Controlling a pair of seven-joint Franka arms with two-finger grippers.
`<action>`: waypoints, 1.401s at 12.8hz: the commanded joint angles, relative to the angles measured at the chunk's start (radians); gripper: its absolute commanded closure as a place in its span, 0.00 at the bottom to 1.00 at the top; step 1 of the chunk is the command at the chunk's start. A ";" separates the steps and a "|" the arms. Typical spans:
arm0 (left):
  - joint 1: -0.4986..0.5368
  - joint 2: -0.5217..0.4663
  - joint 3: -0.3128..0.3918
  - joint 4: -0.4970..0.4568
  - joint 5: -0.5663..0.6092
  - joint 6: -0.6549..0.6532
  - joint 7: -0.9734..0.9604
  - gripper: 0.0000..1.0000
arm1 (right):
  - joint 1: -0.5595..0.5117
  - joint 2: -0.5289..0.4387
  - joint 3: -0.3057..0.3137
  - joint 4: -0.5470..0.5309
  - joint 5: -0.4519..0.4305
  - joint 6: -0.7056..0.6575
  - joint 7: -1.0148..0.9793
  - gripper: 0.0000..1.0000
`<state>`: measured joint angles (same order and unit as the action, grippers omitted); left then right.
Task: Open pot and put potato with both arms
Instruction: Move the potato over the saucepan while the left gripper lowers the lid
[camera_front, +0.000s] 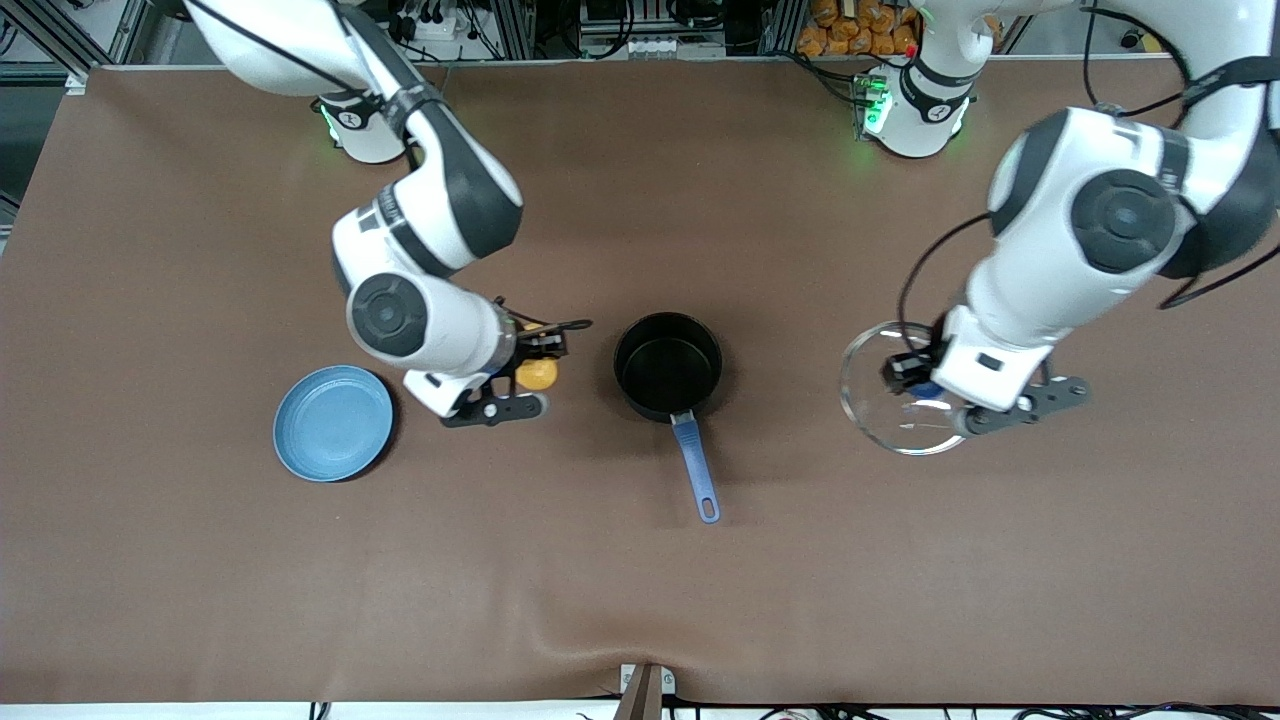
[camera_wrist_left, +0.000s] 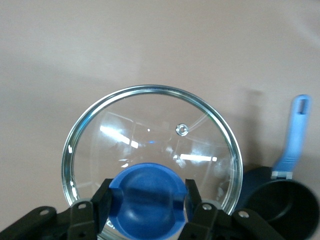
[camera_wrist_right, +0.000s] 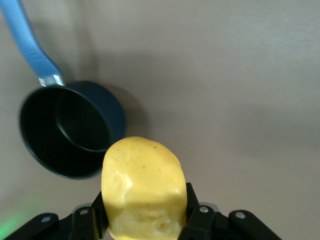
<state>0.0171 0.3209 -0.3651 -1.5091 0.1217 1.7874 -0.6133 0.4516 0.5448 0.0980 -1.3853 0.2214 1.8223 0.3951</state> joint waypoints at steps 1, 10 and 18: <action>0.073 -0.046 -0.015 -0.074 -0.017 0.001 0.093 1.00 | 0.088 0.009 -0.012 -0.024 0.019 0.134 0.085 0.94; 0.227 -0.037 -0.015 -0.310 -0.016 0.268 0.231 1.00 | 0.271 0.182 -0.020 -0.027 -0.027 0.389 0.169 0.94; 0.244 -0.003 -0.014 -0.497 -0.014 0.545 0.241 1.00 | 0.302 0.277 -0.021 -0.023 -0.050 0.525 0.166 0.94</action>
<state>0.2451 0.3261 -0.3676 -1.9583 0.1212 2.2671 -0.3891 0.7398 0.8074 0.0874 -1.4253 0.1954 2.3373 0.5508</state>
